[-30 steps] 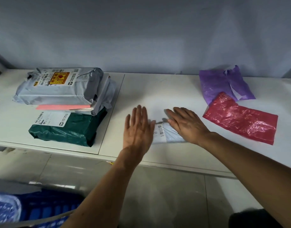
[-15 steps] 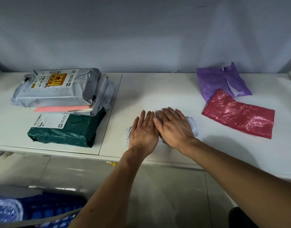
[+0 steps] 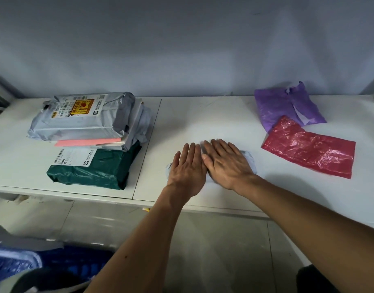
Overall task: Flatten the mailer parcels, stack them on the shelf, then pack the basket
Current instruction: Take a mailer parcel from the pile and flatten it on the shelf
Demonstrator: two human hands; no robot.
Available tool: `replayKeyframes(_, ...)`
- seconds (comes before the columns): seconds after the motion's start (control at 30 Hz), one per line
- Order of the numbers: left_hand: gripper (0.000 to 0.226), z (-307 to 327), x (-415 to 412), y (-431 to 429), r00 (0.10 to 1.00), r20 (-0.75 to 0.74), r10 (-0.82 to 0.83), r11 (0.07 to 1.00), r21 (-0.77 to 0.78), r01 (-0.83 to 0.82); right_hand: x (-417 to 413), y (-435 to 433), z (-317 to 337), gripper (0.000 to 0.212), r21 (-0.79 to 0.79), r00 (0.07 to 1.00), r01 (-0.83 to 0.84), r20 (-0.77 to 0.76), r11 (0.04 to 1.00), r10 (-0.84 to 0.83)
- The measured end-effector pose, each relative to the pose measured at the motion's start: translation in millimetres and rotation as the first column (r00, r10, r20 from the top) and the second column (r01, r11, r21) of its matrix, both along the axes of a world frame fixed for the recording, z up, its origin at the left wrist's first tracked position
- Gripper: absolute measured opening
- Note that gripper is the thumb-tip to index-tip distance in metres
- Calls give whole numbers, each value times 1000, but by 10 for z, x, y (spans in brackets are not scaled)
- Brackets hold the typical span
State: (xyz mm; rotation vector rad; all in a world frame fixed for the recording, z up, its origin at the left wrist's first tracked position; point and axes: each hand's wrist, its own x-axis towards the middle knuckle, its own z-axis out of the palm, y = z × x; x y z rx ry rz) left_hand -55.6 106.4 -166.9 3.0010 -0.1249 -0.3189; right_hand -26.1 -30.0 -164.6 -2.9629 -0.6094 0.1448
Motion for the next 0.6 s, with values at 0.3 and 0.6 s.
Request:
replayKeyframes(0.3,77,-60,-301,273,987,97,130,990,-62,-125,-177,-564,49,65,62,987,119,-116,991,-112)
replayKeyframes(0.6,69,-142,-290,289,989,34,144,982,-130,-139,-209,-562,-82,60,180,992,123,-49,976,-116)
